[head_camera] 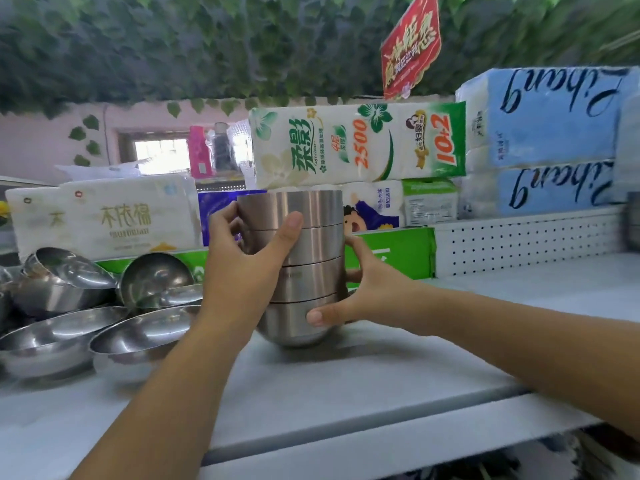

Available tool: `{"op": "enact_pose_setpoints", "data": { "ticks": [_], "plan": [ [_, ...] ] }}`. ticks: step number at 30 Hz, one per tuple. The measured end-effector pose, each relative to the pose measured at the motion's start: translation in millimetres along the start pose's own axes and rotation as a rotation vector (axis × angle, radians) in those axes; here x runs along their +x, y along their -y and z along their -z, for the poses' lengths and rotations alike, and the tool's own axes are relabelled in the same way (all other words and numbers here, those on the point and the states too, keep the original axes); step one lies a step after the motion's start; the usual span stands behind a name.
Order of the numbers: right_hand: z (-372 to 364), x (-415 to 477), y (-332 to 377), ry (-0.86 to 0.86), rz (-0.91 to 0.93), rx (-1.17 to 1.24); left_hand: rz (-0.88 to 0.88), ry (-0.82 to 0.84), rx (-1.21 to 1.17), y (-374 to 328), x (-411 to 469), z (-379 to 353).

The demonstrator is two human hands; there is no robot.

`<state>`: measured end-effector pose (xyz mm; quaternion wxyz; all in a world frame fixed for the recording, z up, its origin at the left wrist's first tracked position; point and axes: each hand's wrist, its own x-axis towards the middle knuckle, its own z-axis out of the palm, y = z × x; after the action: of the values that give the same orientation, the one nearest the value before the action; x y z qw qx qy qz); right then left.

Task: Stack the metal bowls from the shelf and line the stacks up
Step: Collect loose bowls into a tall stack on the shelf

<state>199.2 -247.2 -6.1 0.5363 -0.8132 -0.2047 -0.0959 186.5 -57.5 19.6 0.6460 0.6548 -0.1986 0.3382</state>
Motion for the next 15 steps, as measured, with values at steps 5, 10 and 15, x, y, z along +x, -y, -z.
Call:
{"op": "enact_pose_setpoints", "data": {
  "ticks": [5,10,15],
  "plan": [
    [56.1,-37.3,5.4,-0.082,-0.027,-0.044,0.0,0.161,-0.017,-23.5,-4.3,-37.2],
    [127.3,-77.4,6.3,-0.177,-0.028,-0.096,-0.05,0.272,-0.047,-48.9,-9.0,-102.2],
    [204.7,-110.7,-10.7,-0.254,-0.085,-0.165,-0.034,0.362,-0.098,-52.4,-17.6,-188.6]
  ]
}}
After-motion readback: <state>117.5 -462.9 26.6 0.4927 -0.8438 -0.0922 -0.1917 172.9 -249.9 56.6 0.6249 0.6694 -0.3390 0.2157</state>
